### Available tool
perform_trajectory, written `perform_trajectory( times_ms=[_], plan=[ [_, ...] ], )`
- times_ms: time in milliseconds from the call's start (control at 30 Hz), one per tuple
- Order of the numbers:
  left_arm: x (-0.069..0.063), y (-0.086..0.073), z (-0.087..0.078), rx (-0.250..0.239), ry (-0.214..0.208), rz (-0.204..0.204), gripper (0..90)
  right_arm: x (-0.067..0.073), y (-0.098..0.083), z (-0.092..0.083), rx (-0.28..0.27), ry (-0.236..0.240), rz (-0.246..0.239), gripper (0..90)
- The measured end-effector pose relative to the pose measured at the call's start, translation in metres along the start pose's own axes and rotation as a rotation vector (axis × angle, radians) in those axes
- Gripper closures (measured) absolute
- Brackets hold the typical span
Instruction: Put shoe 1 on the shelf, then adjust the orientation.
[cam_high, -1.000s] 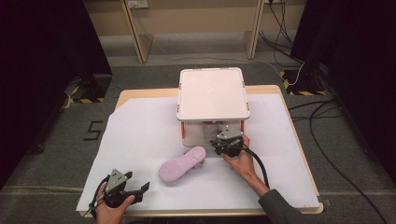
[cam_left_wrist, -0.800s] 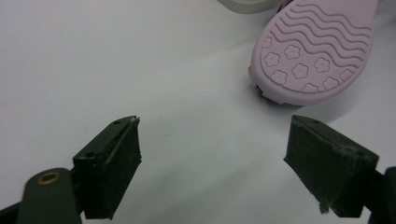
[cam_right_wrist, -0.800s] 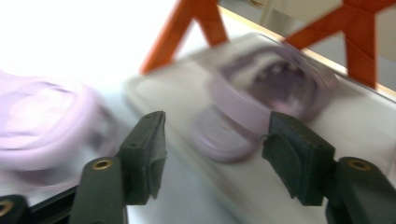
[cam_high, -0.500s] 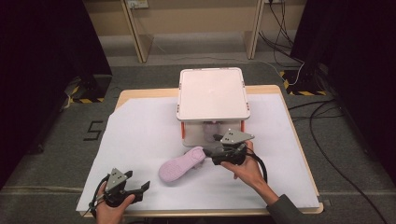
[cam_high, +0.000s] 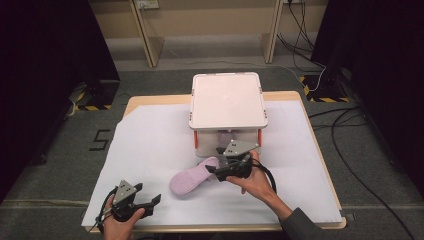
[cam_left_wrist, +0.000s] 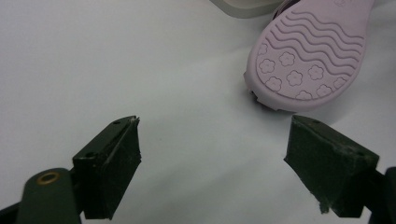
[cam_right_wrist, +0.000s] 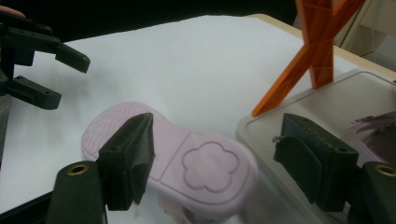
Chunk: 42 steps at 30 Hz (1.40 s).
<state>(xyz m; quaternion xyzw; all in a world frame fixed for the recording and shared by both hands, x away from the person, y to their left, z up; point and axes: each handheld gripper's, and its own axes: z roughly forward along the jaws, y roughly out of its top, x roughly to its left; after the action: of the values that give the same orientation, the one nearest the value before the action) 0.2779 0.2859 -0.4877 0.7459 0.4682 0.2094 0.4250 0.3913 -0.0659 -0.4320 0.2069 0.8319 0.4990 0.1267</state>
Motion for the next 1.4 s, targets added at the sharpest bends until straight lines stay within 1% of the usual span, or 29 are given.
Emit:
perform_trajectory(
  times_ms=[167, 200, 233, 300, 400, 467, 633, 700, 767, 833, 900, 933, 967, 1067, 1100, 1200, 1233, 1300, 1333, 1367, 1400],
  plan=[
    [0.0, 0.0, -0.001, -0.009, 0.001, -0.002, 17.1, 0.005, 0.002, 0.014, 0.019, 0.021, -0.017, 26.6],
    [0.0, 0.0, -0.001, -0.009, 0.001, -0.002, 17.0, 0.005, 0.002, 0.014, 0.019, 0.021, -0.017, 26.6],
    [0.0, 0.0, -0.001, -0.009, 0.002, -0.004, 17.0, 0.007, 0.002, 0.019, 0.031, 0.031, -0.017, 26.4],
    [0.0, 0.0, -0.001, -0.009, 0.003, -0.002, 16.9, 0.007, 0.001, 0.023, 0.045, 0.04, -0.022, 26.1],
    [0.0, 0.0, -0.001, -0.003, 0.003, -0.002, 16.9, 0.007, 0.0, 0.031, 0.056, 0.05, -0.032, 26.0],
    [0.0, 0.0, -0.001, -0.005, 0.003, -0.001, 16.9, 0.007, 0.0, 0.035, 0.066, 0.053, -0.027, 26.1],
    [0.001, 0.0, -0.001, -0.004, 0.003, -0.006, 16.6, 0.004, 0.0, 0.042, 0.069, 0.066, -0.017, 26.1],
    [0.0, 0.0, -0.001, -0.008, 0.0, 0.002, 16.5, 0.003, -0.002, 0.045, 0.072, 0.067, -0.016, 26.0],
    [0.0, 0.002, 0.0, -0.01, 0.0, 0.005, 16.5, 0.004, -0.003, 0.048, 0.078, 0.049, -0.035, 24.8],
    [0.0, 0.001, 0.001, -0.007, 0.0, 0.007, 16.6, 0.006, -0.002, 0.052, 0.08, 0.043, -0.05, 25.9],
    [0.0, 0.0, 0.001, -0.005, -0.002, 0.005, 16.5, 0.006, -0.002, 0.054, 0.077, 0.047, -0.051, 27.4],
    [-0.001, 0.0, 0.001, -0.007, -0.002, 0.009, 16.6, 0.008, -0.001, 0.055, 0.065, 0.046, -0.039, 30.0],
    [-0.001, 0.0, 0.0, -0.005, -0.002, 0.011, 16.6, 0.008, -0.001, 0.056, 0.051, 0.042, -0.049, 29.5],
    [0.0, -0.002, 0.0, -0.001, -0.001, 0.006, 16.6, 0.009, 0.0, 0.058, 0.06, 0.051, -0.048, 28.7],
    [0.001, -0.001, 0.0, -0.004, -0.001, 0.009, 16.6, 0.008, 0.001, 0.061, 0.087, 0.056, -0.056, 28.8],
    [0.0, 0.0, 0.0, -0.008, 0.0, 0.012, 16.6, 0.008, 0.001, 0.06, 0.098, 0.077, -0.044, 31.6],
    [0.0, -0.001, 0.0, -0.003, 0.0, 0.01, 16.5, 0.008, 0.001, 0.06, 0.099, 0.089, -0.05, 31.6],
    [0.0, -0.001, 0.0, -0.001, -0.001, 0.007, 16.6, 0.01, 0.0, 0.057, 0.128, 0.122, -0.043, 31.6],
    [0.0, -0.001, 0.0, -0.001, -0.001, 0.007, 16.6, 0.01, 0.0, 0.057, 0.128, 0.122, -0.043, 31.6],
    [0.0, -0.001, 0.0, -0.002, -0.001, 0.008, 16.6, 0.011, -0.001, 0.055, 0.138, 0.138, -0.041, 32.0],
    [0.0, -0.001, 0.0, -0.003, -0.002, 0.012, 16.6, 0.015, 0.0, 0.05, 0.164, 0.165, -0.068, 33.2]
  ],
)
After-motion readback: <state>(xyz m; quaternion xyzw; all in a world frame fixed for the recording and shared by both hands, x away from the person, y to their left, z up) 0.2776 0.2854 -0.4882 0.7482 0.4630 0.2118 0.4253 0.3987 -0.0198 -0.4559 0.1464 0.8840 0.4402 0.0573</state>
